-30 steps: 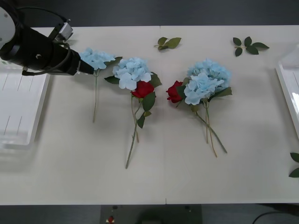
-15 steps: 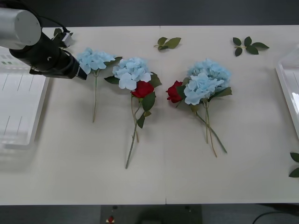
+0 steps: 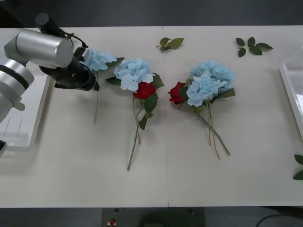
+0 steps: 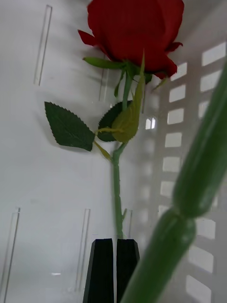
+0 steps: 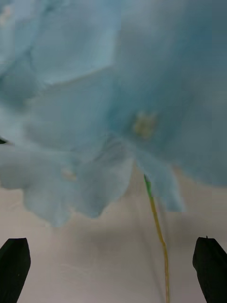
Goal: Put the red flowers into the right box and the blue flowers into the left box
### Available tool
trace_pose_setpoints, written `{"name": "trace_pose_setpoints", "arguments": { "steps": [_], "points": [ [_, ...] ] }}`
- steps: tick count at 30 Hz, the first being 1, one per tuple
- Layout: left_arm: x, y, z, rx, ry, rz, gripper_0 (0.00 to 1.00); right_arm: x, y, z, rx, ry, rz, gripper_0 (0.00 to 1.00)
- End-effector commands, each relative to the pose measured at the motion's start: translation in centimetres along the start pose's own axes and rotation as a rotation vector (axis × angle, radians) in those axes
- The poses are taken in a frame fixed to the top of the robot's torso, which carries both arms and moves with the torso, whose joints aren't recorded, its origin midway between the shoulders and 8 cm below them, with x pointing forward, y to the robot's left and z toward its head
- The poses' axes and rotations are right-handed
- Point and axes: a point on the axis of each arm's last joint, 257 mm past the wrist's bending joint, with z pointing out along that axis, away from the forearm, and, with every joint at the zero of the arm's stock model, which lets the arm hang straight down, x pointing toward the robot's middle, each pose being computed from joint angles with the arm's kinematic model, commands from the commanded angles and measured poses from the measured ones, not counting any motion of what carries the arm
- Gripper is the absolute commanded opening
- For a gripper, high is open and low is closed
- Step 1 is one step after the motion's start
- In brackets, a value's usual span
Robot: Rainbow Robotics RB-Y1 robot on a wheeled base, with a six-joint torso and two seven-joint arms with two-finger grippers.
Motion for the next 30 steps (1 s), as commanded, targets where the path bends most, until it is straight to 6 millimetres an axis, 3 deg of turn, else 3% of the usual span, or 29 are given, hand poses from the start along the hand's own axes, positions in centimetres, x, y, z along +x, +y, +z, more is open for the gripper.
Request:
{"name": "trace_pose_setpoints", "arguments": {
  "steps": [1, 6, 8, 10, 12, 14, 16, 19, 24, 30],
  "points": [
    [-2.8, -0.7, -1.1, -0.032, -0.056, -0.024, 1.00, -0.2, -2.7, -0.6, 0.050, 0.000, 0.026, 0.00],
    [-2.7, -1.2, -0.5, -0.057, -0.055, -0.014, 1.00, 0.3, -2.7, -0.5, 0.060, 0.005, 0.009, 0.00],
    [-2.7, -1.2, -0.3, -0.073, -0.053, -0.009, 1.00, 0.1, -3.0, -0.5, 0.069, 0.000, 0.002, 0.16],
    [-2.6, -1.4, 0.0, -0.086, -0.051, -0.006, 1.00, 0.2, -3.0, -0.5, 0.071, 0.000, -0.002, 0.42],
    [-2.3, -1.7, 0.3, -0.085, -0.045, -0.011, 1.00, 0.2, -3.0, -0.5, 0.072, 0.001, -0.010, 0.59],
    [-2.2, -2.2, 0.6, -0.076, -0.041, -0.015, 1.00, 0.2, -3.0, -0.5, 0.073, 0.003, -0.015, 0.73],
    [-2.2, -2.4, 0.6, -0.071, -0.041, -0.020, 1.00, 0.2, -3.0, -0.5, 0.071, 0.003, -0.022, 0.79],
    [-2.1, -3.0, 0.9, -0.054, -0.041, -0.033, 1.00, -0.2, -1.7, -0.4, 0.033, 0.007, -0.032, 0.88],
    [-1.9, -3.7, 1.0, -0.022, -0.033, -0.056, 1.00, -1.8, 0.6, -0.6, -0.043, -0.001, -0.039, 0.90],
    [-1.3, -3.7, 1.4, -0.012, -0.015, -0.076, 1.00, -6.1, 5.6, -2.7, -0.228, -0.012, -0.007, 0.91]
  ]
}}
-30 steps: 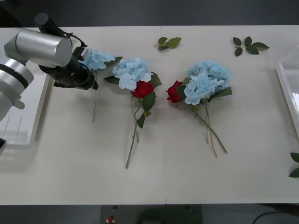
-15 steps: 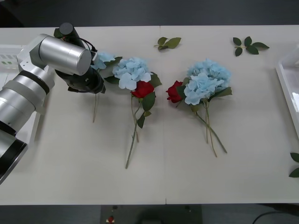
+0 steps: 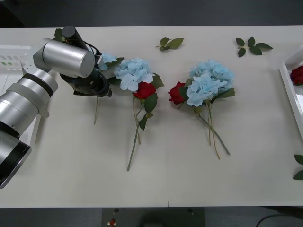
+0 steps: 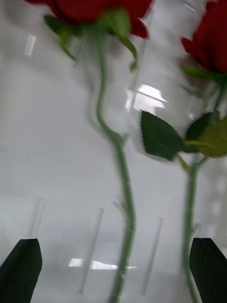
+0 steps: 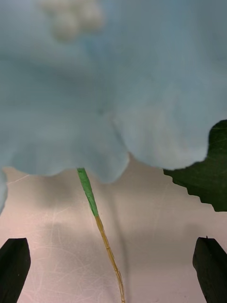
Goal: Put the red flowers into the right box and the blue flowers into the left box
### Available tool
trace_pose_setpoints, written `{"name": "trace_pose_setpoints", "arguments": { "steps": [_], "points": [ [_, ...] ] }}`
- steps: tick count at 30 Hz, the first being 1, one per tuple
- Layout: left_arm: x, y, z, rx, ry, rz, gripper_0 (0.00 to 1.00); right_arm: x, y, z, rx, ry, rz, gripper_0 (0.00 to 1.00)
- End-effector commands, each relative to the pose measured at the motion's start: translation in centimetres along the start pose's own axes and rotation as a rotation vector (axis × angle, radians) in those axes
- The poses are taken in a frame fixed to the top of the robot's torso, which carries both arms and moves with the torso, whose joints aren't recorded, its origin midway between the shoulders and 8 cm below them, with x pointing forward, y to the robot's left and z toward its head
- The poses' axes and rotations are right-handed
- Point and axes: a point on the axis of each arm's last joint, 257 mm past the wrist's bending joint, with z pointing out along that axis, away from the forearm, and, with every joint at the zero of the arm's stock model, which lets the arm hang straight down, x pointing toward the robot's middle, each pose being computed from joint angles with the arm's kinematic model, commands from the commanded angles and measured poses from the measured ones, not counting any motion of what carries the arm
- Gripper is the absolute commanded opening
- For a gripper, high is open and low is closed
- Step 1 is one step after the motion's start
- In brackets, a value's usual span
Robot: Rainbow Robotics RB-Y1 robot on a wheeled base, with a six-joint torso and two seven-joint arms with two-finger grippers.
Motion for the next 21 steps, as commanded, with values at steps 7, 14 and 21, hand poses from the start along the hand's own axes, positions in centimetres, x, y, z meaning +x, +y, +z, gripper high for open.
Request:
{"name": "trace_pose_setpoints", "arguments": {
  "steps": [7, 14, 21],
  "points": [
    [-1.2, -0.1, -0.6, 0.012, -0.008, -0.082, 1.00, -10.2, 8.7, -5.8, -0.324, -0.074, 0.158, 0.91],
    [-0.9, -0.3, -0.2, 0.015, -0.002, -0.094, 1.00, -13.9, 17.5, -8.9, -0.493, -0.031, 0.275, 0.91],
    [-0.7, -0.6, 0.2, 0.024, 0.000, -0.107, 0.92, -15.9, 23.8, -11.3, -0.542, 0.010, 0.349, 0.91]
  ]
}}
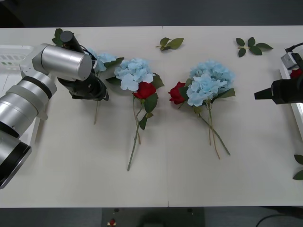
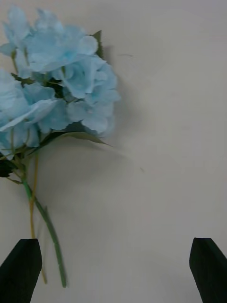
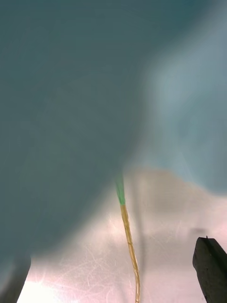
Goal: Put the red flowers into the right box and the blue flowers into the left box
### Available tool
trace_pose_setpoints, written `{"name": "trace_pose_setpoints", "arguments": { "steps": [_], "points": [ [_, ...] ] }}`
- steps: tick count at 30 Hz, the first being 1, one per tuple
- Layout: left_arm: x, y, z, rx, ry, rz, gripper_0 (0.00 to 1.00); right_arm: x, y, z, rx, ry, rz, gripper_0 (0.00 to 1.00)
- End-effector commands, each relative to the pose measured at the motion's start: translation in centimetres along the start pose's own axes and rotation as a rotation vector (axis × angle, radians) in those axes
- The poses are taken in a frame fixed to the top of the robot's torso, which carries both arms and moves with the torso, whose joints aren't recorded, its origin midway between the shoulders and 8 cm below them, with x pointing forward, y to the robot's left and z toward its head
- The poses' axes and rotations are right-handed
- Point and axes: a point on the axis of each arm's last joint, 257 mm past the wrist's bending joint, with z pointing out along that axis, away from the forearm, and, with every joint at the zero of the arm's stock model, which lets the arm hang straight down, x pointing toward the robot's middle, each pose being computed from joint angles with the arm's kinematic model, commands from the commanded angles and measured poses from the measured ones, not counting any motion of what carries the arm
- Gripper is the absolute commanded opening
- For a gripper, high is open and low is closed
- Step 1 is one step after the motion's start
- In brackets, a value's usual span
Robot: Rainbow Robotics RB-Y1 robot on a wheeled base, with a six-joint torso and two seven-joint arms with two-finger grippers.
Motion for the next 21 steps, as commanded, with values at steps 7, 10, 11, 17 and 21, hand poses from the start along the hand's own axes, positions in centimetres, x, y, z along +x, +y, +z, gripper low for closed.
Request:
{"name": "trace_pose_setpoints", "arguments": {
  "steps": [7, 10, 11, 17, 21],
  "points": [
    [-2.0, -2.2, -0.8, 0.043, -0.042, -0.033, 0.58, 0.3, 6.2, 1.2, 0.021, 0.027, 0.064, 0.91],
    [-2.0, -2.3, -0.6, 0.047, -0.049, -0.035, 0.33, 1.0, 7.1, 2.3, 0.047, 0.041, 0.072, 0.91],
    [-1.9, -2.3, -0.6, 0.047, -0.048, -0.037, 0.25, 1.2, 7.5, 2.8, 0.051, 0.041, 0.078, 0.91],
    [-1.8, -2.3, -0.5, 0.046, -0.046, -0.039, 0.01, 1.6, 8.3, 4.9, 0.099, 0.041, 0.064, 0.91],
    [-1.9, -2.3, -0.5, 0.047, -0.047, -0.038, 0.00, 2.0, 8.5, 6.0, 0.154, 0.046, 0.014, 0.91]
  ]
}}
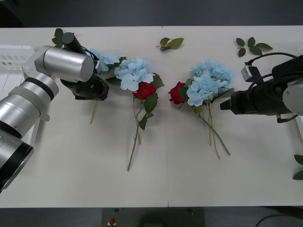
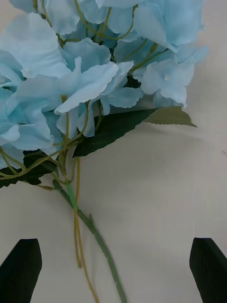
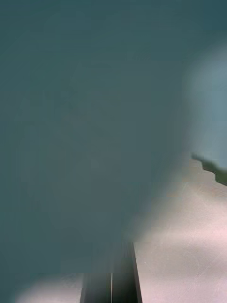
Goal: Put the red flowers into the right box and the blue flowers into the left box
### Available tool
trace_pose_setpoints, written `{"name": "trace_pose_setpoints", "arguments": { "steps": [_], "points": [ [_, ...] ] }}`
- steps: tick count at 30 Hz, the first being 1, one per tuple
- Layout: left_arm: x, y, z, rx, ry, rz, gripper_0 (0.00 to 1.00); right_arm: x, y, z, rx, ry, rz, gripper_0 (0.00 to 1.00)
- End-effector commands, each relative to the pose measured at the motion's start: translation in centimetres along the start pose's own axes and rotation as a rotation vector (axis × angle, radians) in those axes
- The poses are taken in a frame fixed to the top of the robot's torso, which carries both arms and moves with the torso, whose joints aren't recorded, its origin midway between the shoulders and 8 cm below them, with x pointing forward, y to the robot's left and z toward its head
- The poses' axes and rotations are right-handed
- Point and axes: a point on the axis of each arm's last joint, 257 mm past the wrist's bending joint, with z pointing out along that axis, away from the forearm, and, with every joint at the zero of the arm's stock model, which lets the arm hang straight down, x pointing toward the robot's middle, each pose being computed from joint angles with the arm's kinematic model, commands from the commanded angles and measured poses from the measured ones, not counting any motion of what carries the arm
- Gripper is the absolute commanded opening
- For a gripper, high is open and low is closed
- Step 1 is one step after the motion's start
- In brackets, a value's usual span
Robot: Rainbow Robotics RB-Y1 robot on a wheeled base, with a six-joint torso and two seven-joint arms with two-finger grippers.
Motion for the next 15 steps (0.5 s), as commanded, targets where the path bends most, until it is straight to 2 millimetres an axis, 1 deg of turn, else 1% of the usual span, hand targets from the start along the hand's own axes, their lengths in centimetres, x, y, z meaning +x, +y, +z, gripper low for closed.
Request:
{"name": "trace_pose_setpoints", "arguments": {
  "steps": [1, 6, 9, 12, 13, 14, 15],
  "points": [
    [-1.6, -1.3, -0.9, 0.022, -0.031, -0.032, 0.00, -0.6, 1.2, 0.2, 0.034, -0.024, -0.060, 0.91],
    [-1.9, -1.3, -1.0, 0.026, -0.035, -0.037, 0.00, -0.4, 2.2, 1.3, 0.063, -0.030, -0.080, 0.91],
    [-2.4, -1.1, -1.6, 0.030, -0.047, -0.040, 0.00, -0.5, 2.9, 2.0, 0.065, -0.035, -0.081, 0.91],
    [-3.3, -1.3, -3.0, 0.050, -0.053, -0.050, 0.00, -0.5, 3.3, 2.7, 0.067, -0.039, -0.077, 0.91],
    [-3.7, -1.2, -3.9, 0.055, -0.054, -0.050, 0.00, -0.5, 3.6, 3.0, 0.068, -0.044, -0.078, 0.91],
    [-3.8, -1.2, -4.2, 0.053, -0.054, -0.050, 0.00, -0.4, 3.7, 3.2, 0.069, -0.044, -0.079, 0.91],
    [-4.2, -0.9, -5.0, 0.045, -0.059, -0.048, 0.00, -0.5, 3.8, 3.4, 0.071, -0.046, -0.077, 0.91]
  ]
}}
